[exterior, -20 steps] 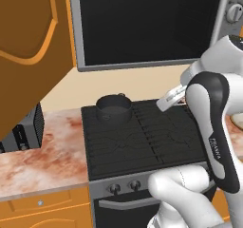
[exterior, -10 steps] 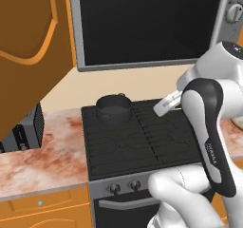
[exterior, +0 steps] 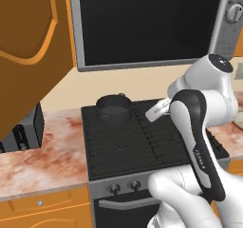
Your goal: Open the cabinet and move the ladle to the pot. Then close the cabinet.
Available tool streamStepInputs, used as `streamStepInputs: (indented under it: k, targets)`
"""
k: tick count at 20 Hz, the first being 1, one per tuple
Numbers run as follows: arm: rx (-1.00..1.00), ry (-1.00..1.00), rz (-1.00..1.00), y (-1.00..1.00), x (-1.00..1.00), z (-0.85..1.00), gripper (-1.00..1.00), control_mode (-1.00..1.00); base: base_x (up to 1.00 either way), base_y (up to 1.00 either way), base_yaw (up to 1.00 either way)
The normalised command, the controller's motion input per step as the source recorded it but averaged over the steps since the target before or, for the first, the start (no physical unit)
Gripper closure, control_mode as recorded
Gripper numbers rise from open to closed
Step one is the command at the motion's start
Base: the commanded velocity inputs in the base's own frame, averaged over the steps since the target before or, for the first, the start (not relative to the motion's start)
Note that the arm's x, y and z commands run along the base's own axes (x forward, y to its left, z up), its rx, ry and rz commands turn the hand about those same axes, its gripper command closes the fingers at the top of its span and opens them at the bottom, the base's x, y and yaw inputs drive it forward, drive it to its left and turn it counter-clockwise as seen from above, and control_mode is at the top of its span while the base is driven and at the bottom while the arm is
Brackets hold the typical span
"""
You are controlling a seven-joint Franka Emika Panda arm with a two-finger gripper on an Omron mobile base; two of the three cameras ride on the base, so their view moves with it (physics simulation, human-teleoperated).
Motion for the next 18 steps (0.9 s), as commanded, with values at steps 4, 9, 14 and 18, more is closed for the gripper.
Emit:
streamStepInputs:
  k: [4, 9, 14, 18]
  targets:
    - [0.0, 0.0, 0.0, 0.1, 0.26, -0.16, 1.0, -1.0, 0.0, 0.0, 0.0]
    - [0.0, 0.0, -0.01, 0.11, 0.25, -0.19, 1.0, -1.0, 0.0, 0.0, 0.0]
    - [0.0, 0.0, 0.0, 0.06, 0.29, -0.14, 1.0, -1.0, 0.0, 0.0, 0.0]
    - [0.0, 0.0, 0.0, 0.02, 0.32, -0.08, 1.0, -1.0, 0.0, 0.0, 0.0]
